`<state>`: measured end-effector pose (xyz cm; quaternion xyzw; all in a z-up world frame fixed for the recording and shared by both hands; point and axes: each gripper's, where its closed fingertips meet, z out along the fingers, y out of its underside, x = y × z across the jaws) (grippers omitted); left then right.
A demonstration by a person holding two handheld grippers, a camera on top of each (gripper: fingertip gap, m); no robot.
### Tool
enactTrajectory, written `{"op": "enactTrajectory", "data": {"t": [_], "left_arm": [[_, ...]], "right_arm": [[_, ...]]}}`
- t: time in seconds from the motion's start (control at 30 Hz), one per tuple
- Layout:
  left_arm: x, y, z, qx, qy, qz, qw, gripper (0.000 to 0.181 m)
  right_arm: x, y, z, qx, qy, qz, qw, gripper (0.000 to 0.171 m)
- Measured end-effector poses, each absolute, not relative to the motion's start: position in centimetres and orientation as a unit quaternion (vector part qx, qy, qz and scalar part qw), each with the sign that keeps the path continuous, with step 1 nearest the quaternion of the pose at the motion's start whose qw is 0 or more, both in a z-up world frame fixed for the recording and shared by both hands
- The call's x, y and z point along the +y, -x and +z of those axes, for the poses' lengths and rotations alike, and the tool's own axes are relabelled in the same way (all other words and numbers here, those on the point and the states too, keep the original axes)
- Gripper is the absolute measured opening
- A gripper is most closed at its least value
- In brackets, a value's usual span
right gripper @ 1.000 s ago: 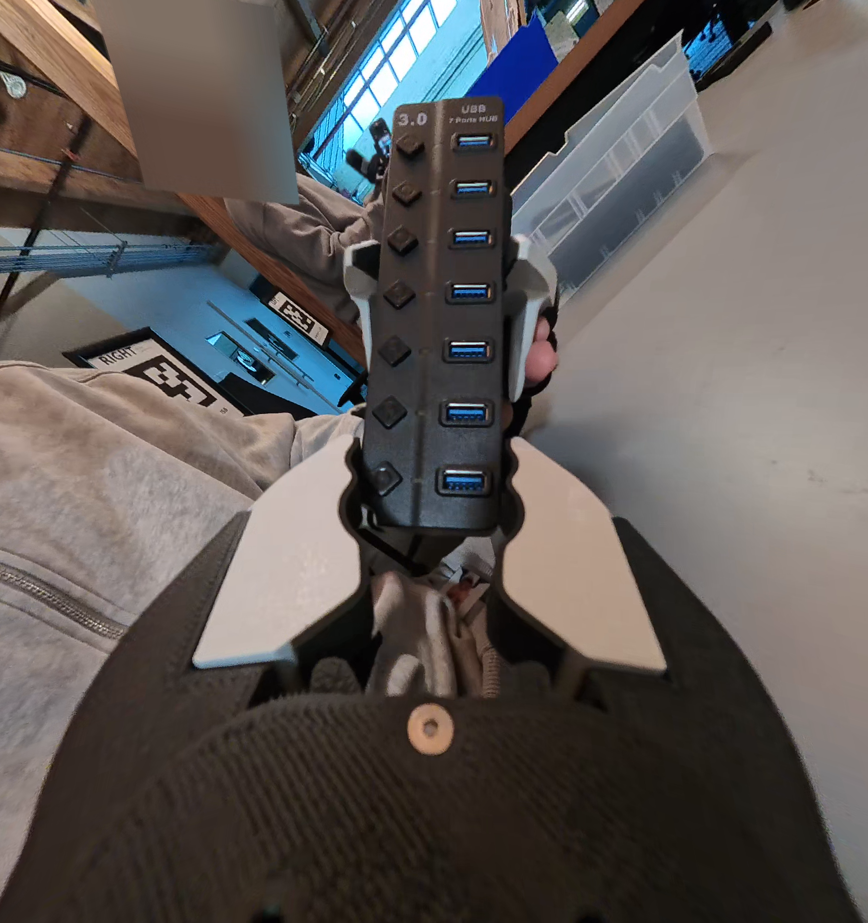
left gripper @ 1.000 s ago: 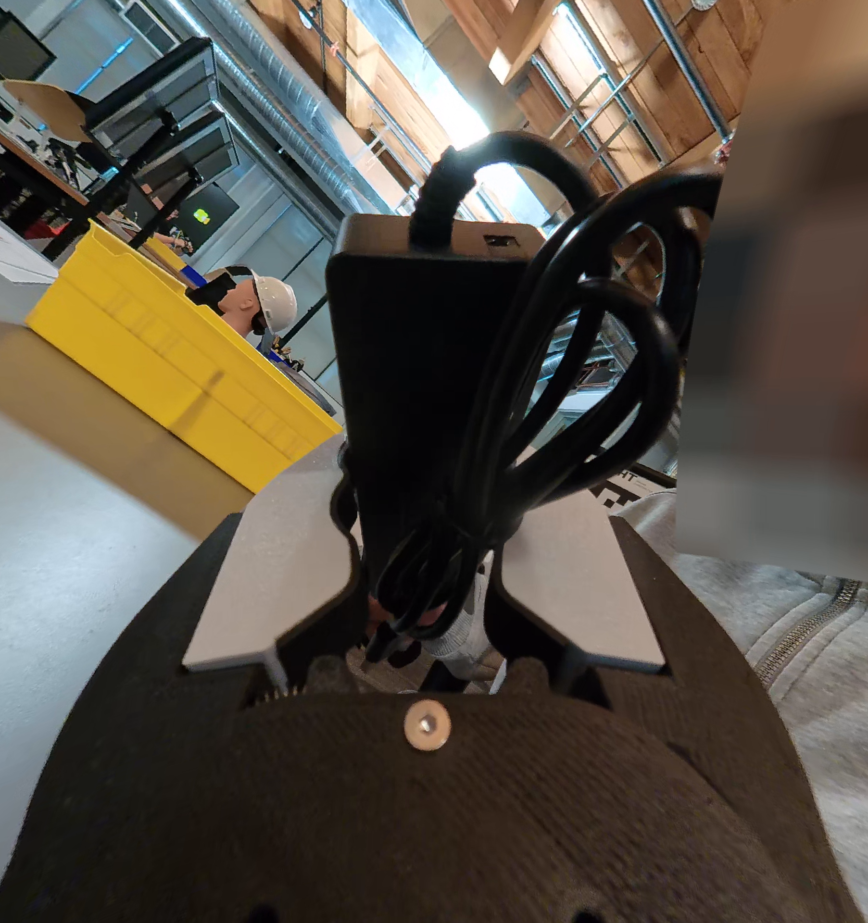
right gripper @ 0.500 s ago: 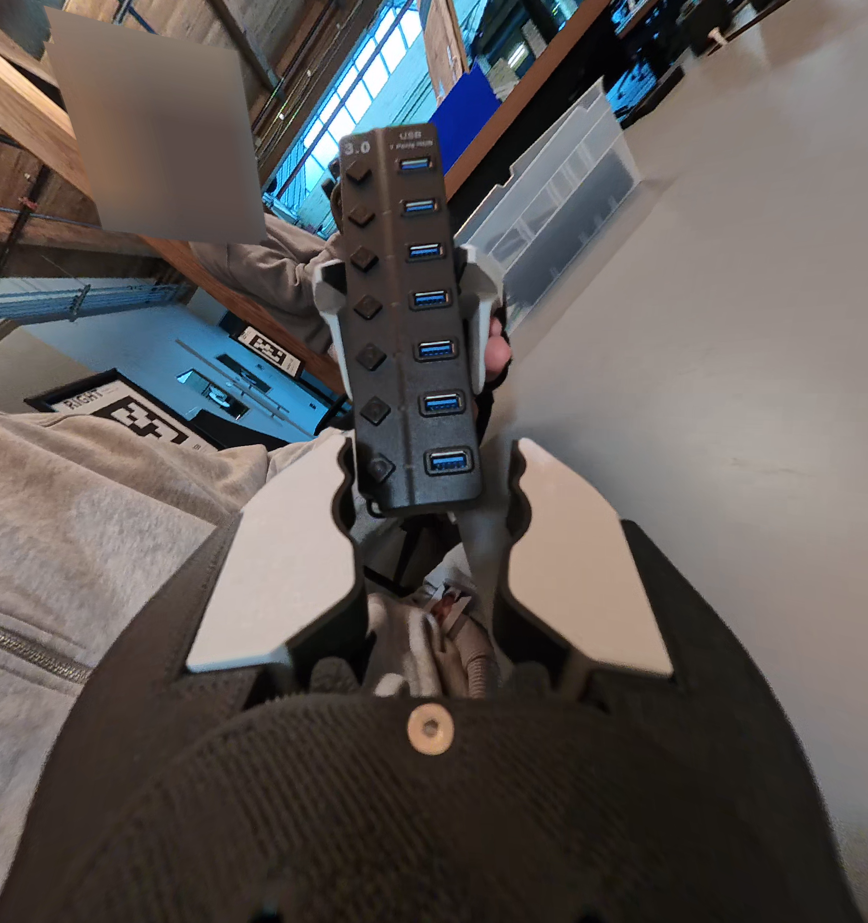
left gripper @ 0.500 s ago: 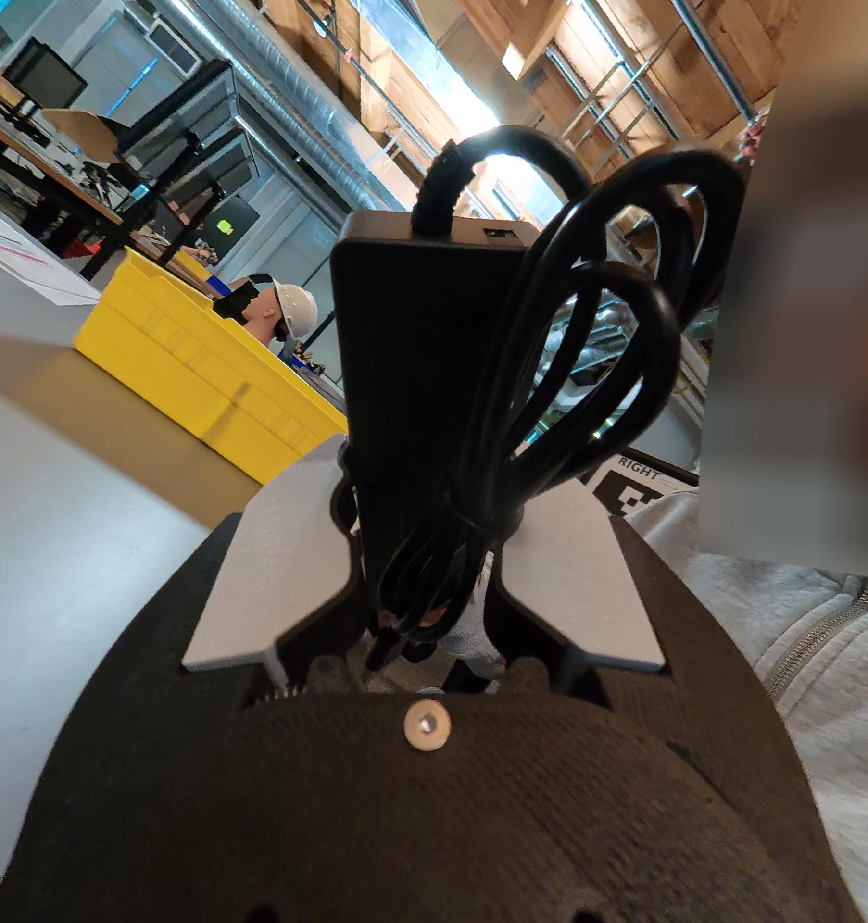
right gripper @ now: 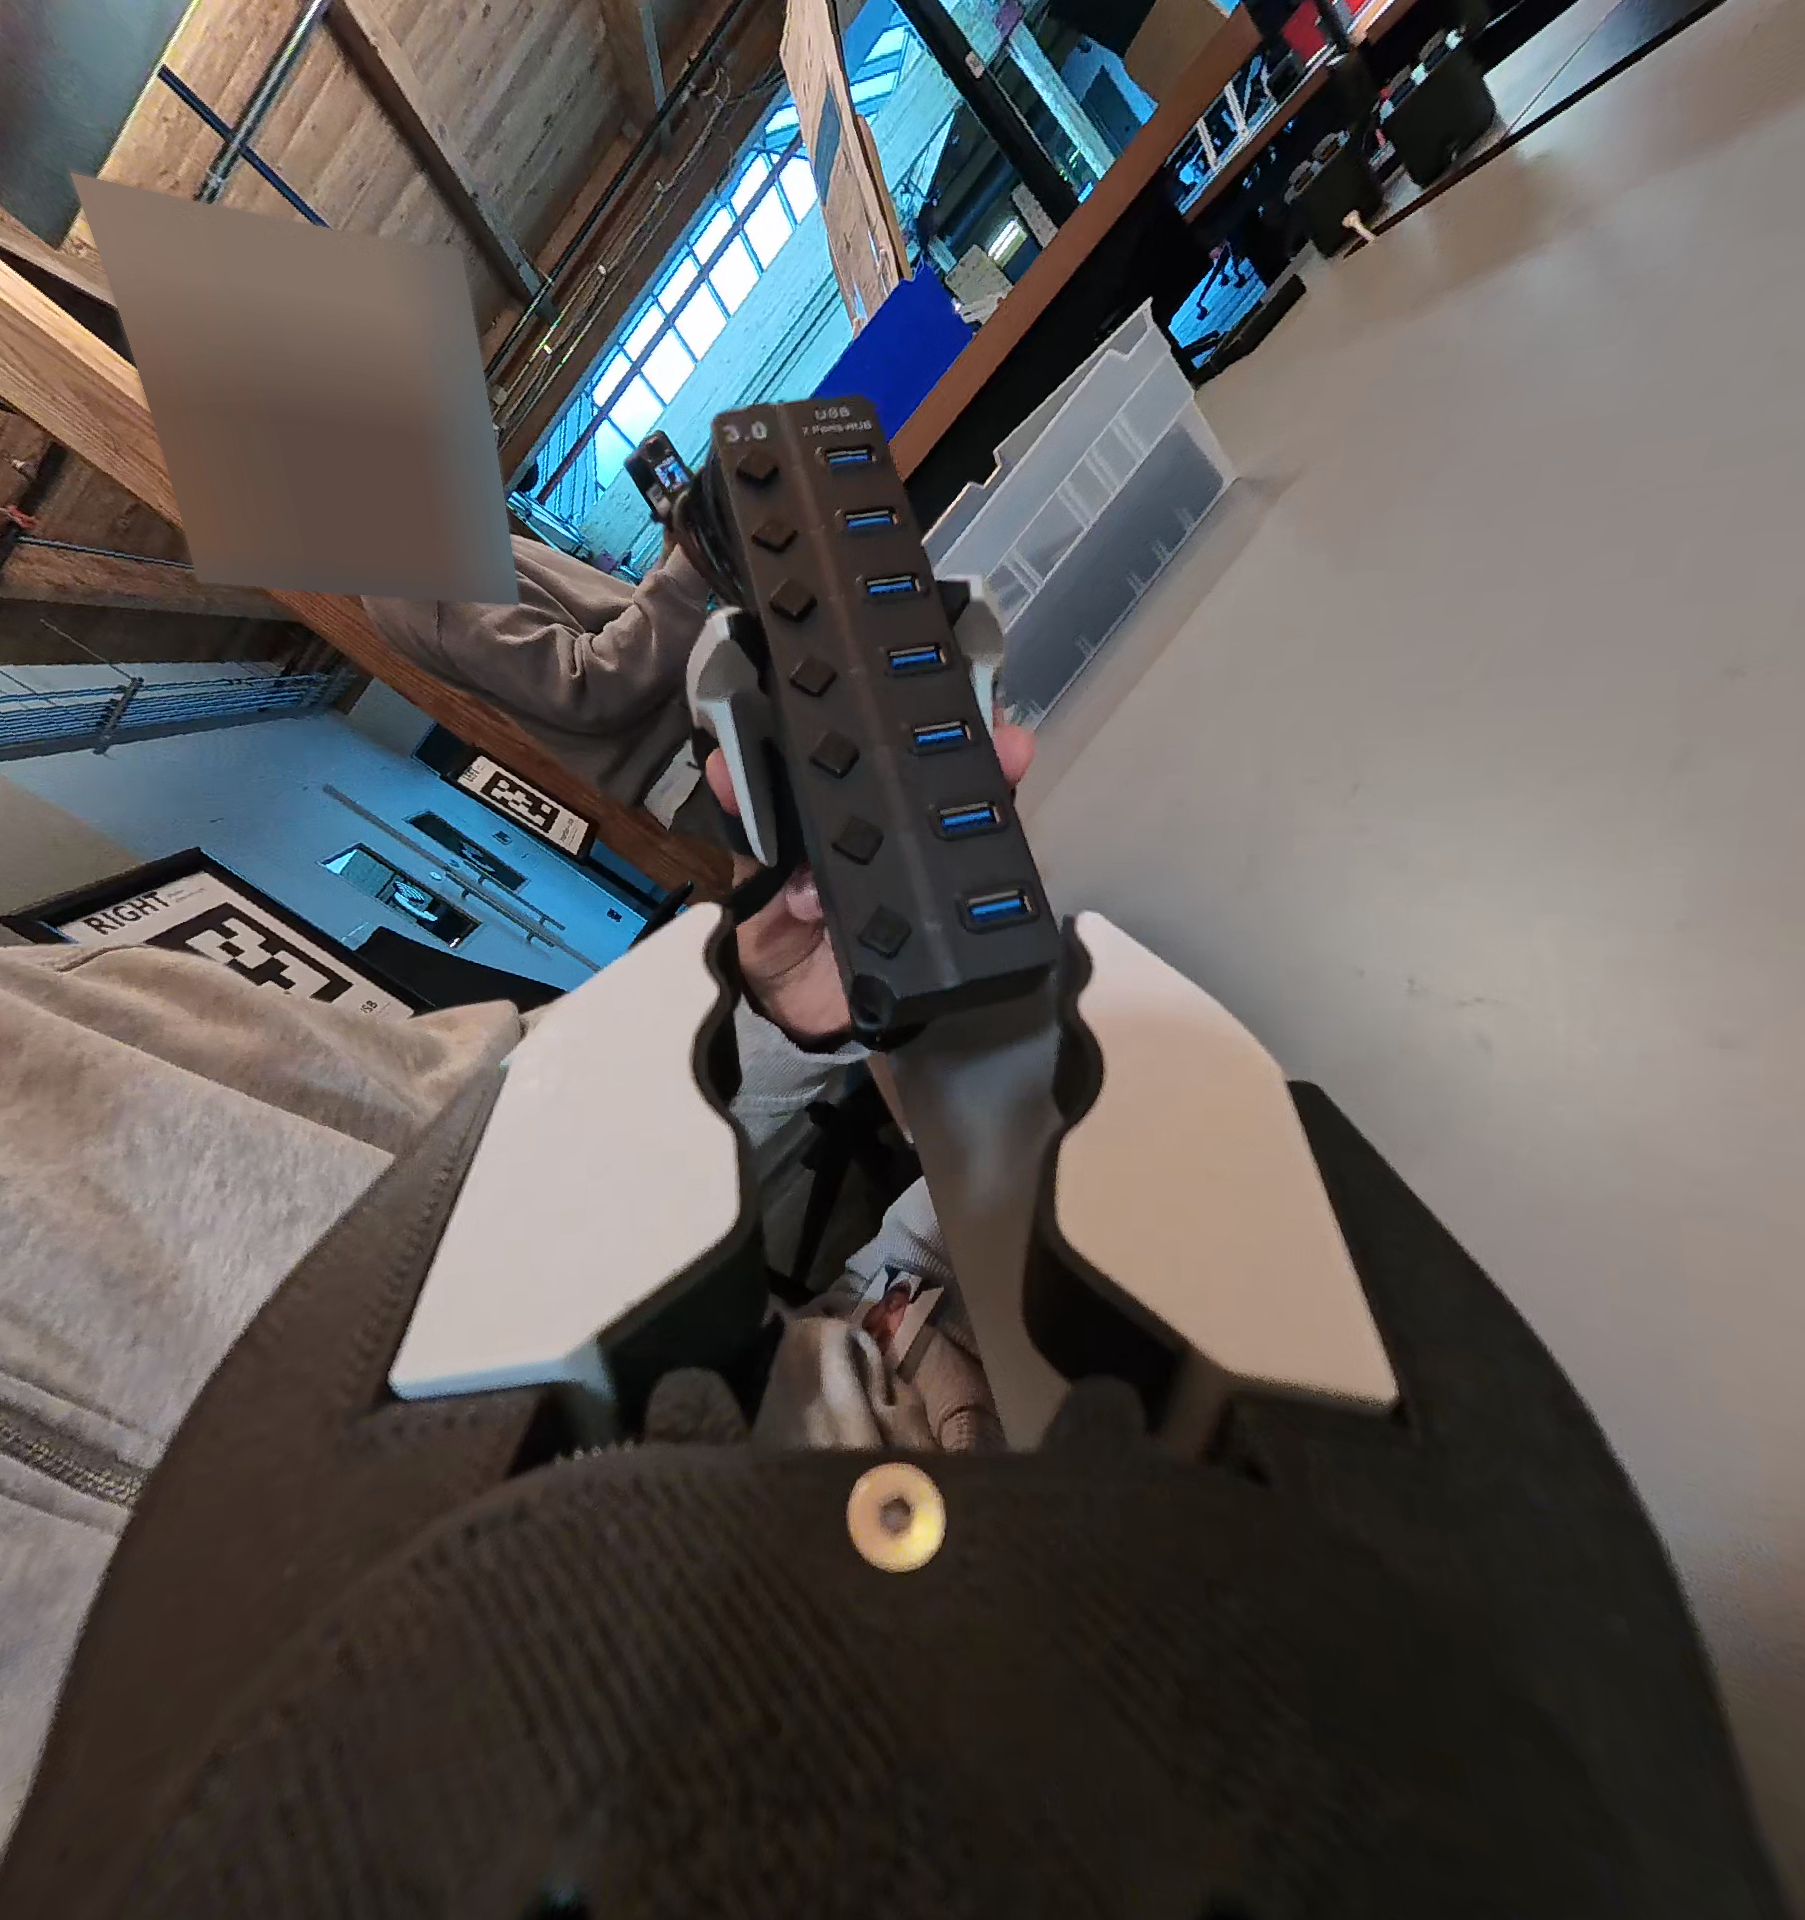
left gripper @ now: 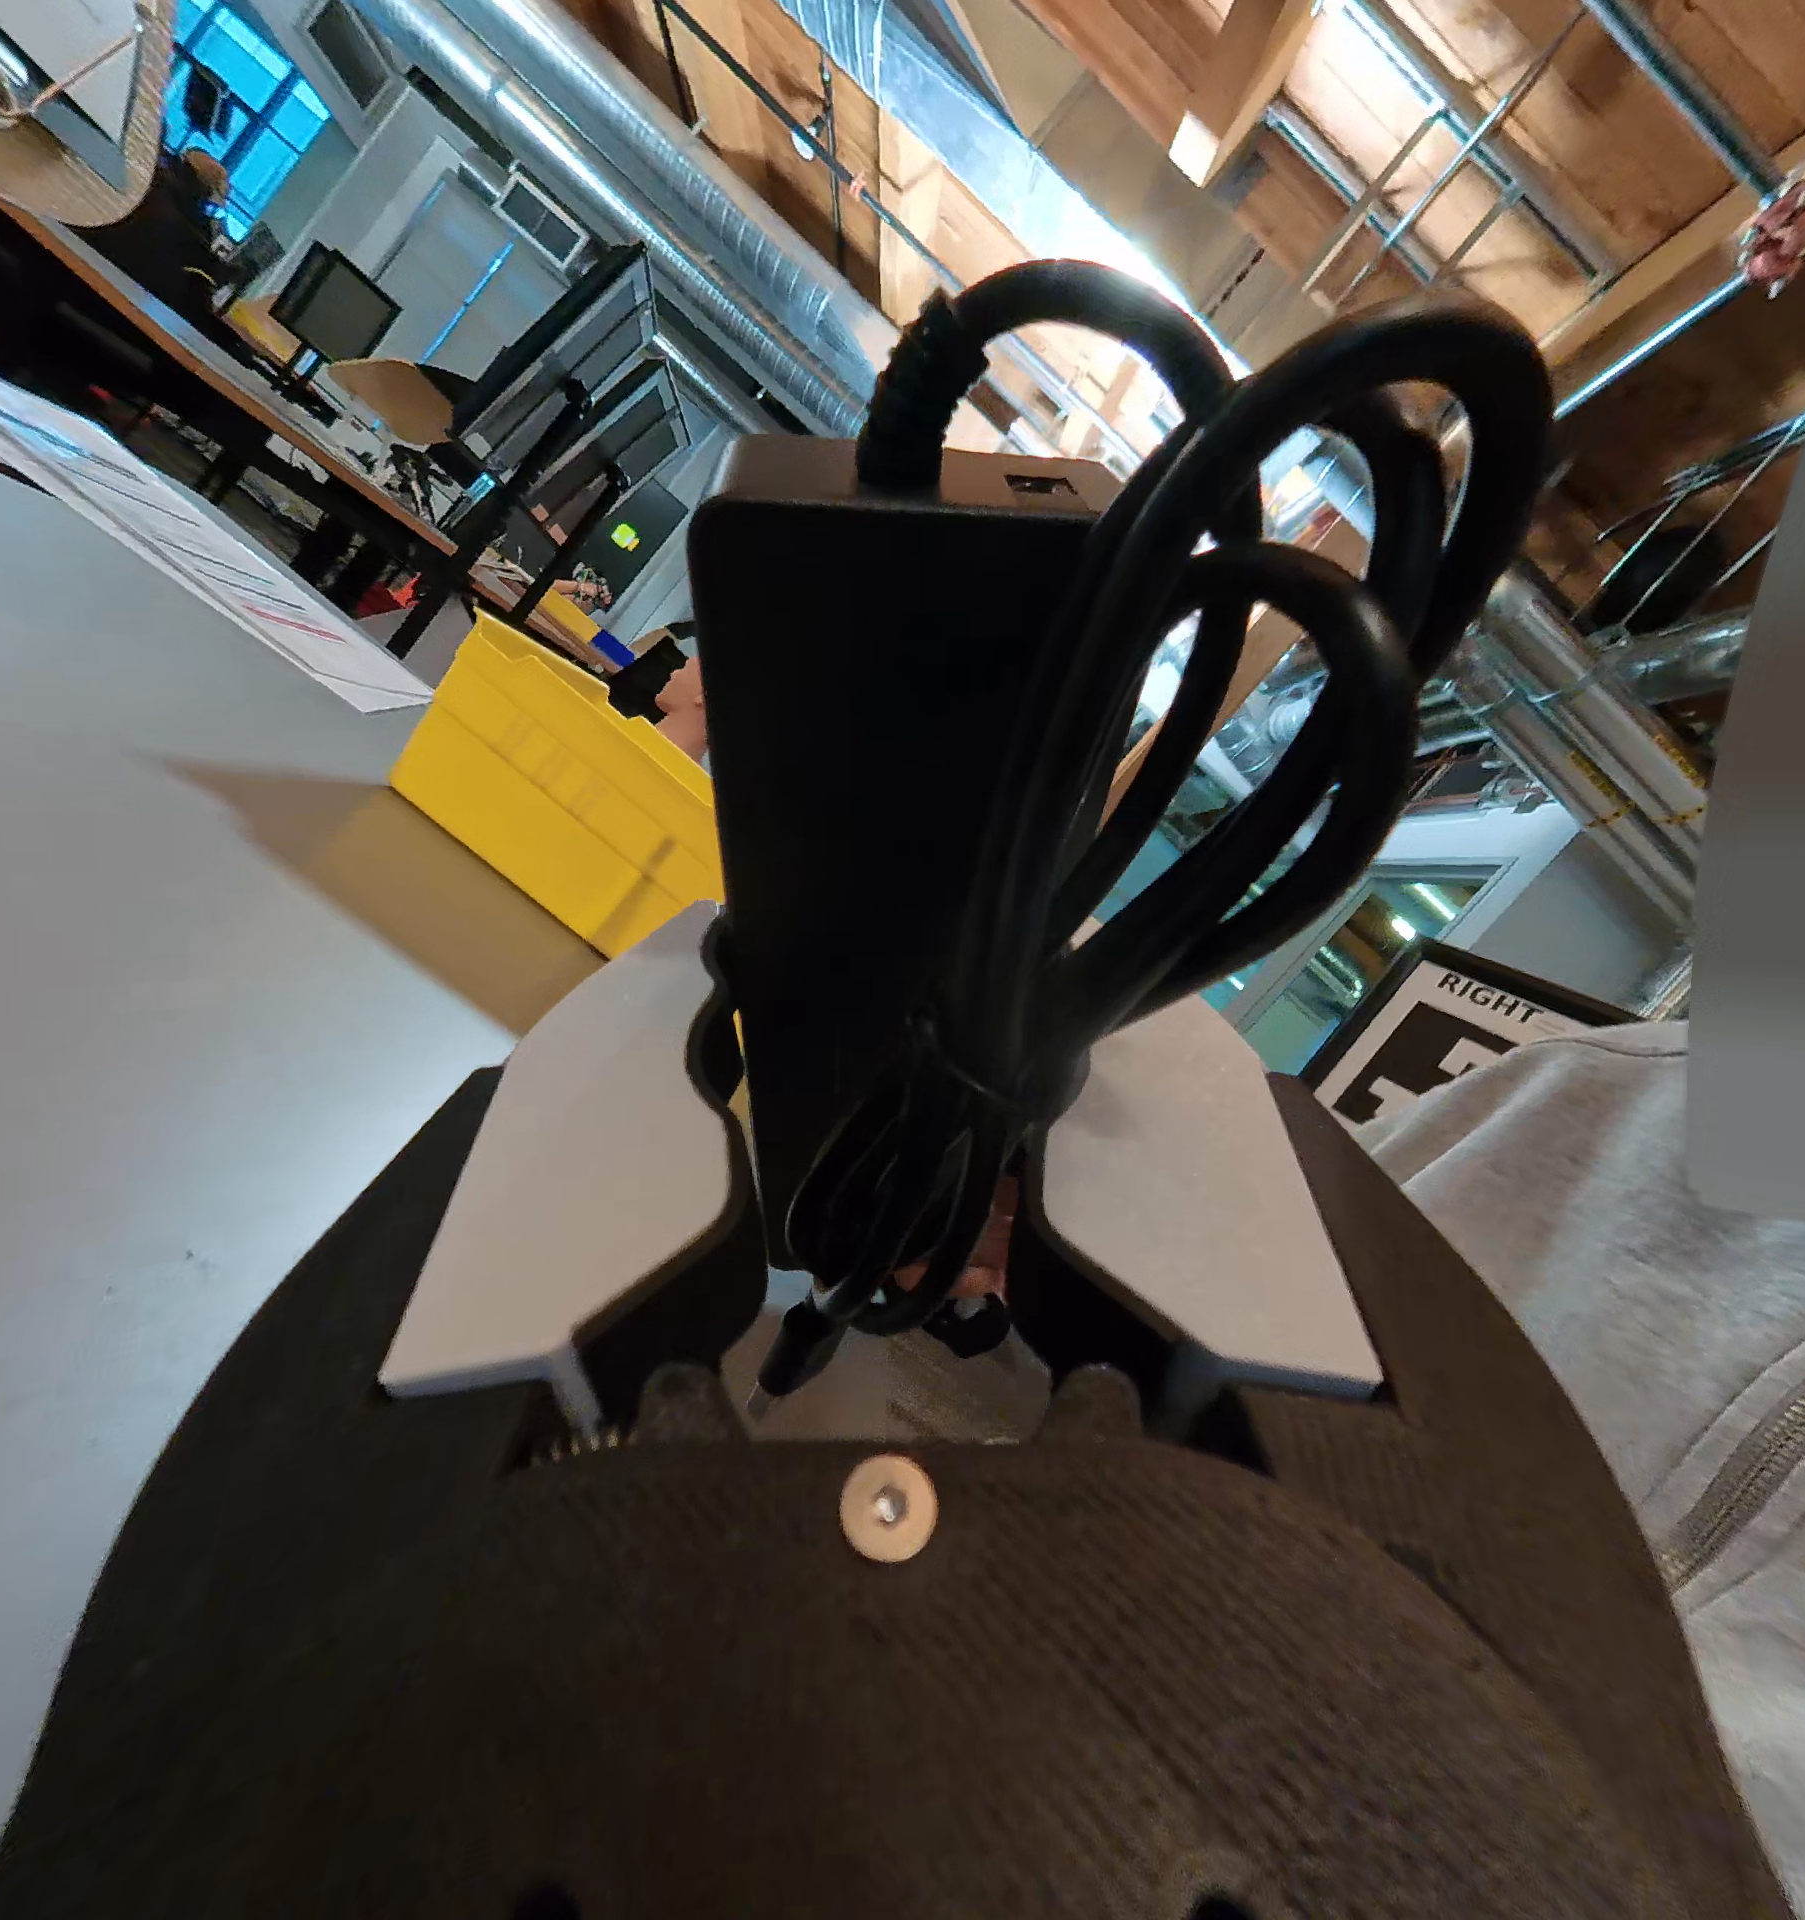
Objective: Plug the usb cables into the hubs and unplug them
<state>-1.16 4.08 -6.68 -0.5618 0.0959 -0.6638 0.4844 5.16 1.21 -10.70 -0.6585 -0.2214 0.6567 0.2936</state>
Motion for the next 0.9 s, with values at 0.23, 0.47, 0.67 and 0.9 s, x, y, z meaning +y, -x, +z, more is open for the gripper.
{"op": "enactTrajectory", "data": {"t": [0.23,0.47,0.67,0.9], "left_arm": [[2.9,1.8,-7.1,0.111,0.579,-0.634,0.499,0.054],[1.5,4.3,-7.1,0.084,0.583,-0.614,0.524,0.054],[-0.2,6.8,-7.2,0.055,0.587,-0.594,0.547,0.054],[-2.6,10.0,-7.0,0.011,0.586,-0.563,0.582,0.054]], "right_arm": [[1.7,-4.0,-10.6,-0.224,0.653,0.666,0.283,0.057],[1.5,-1.3,-10.6,-0.25,0.644,0.677,0.254,0.055],[0.6,1.7,-10.7,-0.288,0.632,0.684,0.224,0.05],[-0.7,5.2,-10.9,-0.346,0.616,0.68,0.198,0.044]]}}
